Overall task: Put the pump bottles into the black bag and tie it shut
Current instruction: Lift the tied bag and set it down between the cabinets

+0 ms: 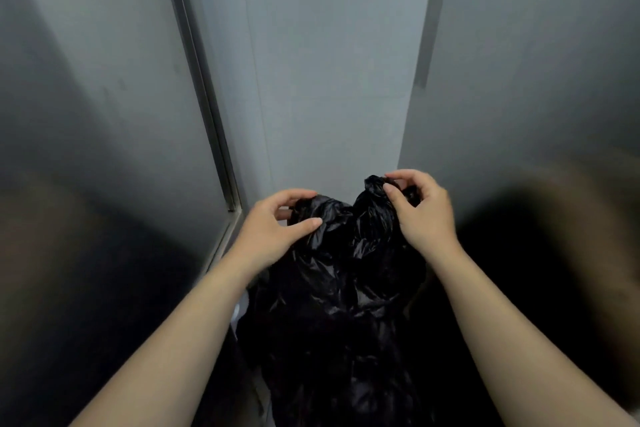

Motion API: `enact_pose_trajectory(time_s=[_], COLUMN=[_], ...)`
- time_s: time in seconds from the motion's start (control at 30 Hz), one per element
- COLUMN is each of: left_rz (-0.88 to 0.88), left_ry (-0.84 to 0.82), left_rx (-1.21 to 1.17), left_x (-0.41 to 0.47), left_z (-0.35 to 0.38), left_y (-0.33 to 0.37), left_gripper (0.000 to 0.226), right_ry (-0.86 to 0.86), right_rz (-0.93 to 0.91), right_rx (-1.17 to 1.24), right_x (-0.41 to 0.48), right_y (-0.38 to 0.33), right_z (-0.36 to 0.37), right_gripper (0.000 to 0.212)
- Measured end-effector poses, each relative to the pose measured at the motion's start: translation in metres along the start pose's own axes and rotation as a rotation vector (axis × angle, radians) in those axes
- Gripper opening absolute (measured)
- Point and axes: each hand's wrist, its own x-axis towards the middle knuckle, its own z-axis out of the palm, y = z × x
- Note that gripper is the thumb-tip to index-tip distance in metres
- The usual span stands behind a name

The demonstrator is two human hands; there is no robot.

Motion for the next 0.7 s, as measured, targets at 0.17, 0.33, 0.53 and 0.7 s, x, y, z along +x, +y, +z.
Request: enact_pose_trajectory(time_s=[0.17, 0.33, 0.53, 0.7], left_rz=[-0.083, -0.157, -0.196, -0.181], left_ry=[-0.008, -0.003, -0.01, 0.029], left_rx=[0.036, 0.043, 0.1, 0.122], left_x=[-0.017, -0.031, -0.037, -0.035], left_z=[0.024, 0.035, 0.041, 0.039], left_y=[-0.055, -0.094, -0.106, -0.083], left_gripper=[0.037, 0.04, 0.033, 0.035], right_ry=[-0.092, -0.173, -0.283, -0.302], right_rz=[0.086, 0.118, 0.145, 0.117], right_rx=[-0.099, -0.187, -0.294, -0.293], right_x=[-0.026, -0.046, -0.058, -0.053], right_y=[0.043, 0.069, 0.076, 0.055], right_z=[0.014, 0.028, 0.023, 0.014], right_gripper=[0.023, 0.018, 0.021, 0.035])
